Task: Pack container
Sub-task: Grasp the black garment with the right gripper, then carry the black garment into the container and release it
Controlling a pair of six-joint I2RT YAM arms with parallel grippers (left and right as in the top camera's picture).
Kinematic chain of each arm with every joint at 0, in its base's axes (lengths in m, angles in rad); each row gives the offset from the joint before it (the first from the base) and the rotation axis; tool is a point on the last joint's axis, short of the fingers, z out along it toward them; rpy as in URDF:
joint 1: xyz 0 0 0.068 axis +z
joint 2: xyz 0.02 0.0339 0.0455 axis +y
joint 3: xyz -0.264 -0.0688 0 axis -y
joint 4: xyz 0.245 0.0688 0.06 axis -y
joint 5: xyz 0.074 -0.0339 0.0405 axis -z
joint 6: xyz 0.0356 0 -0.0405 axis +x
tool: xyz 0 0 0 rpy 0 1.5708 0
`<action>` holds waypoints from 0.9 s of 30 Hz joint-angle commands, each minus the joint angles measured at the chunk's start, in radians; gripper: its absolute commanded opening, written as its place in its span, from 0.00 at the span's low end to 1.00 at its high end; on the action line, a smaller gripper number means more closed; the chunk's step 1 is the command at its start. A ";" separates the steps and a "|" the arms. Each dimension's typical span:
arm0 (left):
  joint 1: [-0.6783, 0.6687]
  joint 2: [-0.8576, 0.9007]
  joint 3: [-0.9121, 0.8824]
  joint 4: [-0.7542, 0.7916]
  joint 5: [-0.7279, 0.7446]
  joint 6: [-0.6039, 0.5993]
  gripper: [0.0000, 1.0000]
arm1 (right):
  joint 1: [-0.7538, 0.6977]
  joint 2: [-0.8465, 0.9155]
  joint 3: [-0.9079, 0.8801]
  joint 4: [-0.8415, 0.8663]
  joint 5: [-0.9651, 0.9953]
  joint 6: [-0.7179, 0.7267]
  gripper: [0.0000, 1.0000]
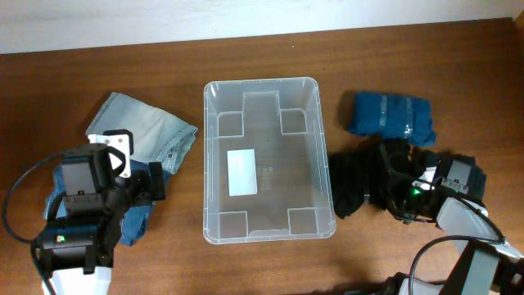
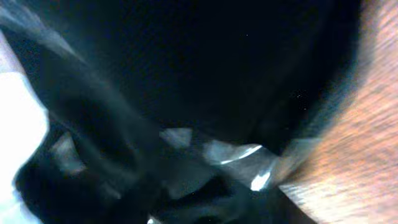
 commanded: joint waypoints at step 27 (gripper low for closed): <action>0.002 0.001 0.021 0.007 -0.006 -0.010 0.99 | 0.174 -0.165 0.583 -0.375 -0.033 -0.394 0.04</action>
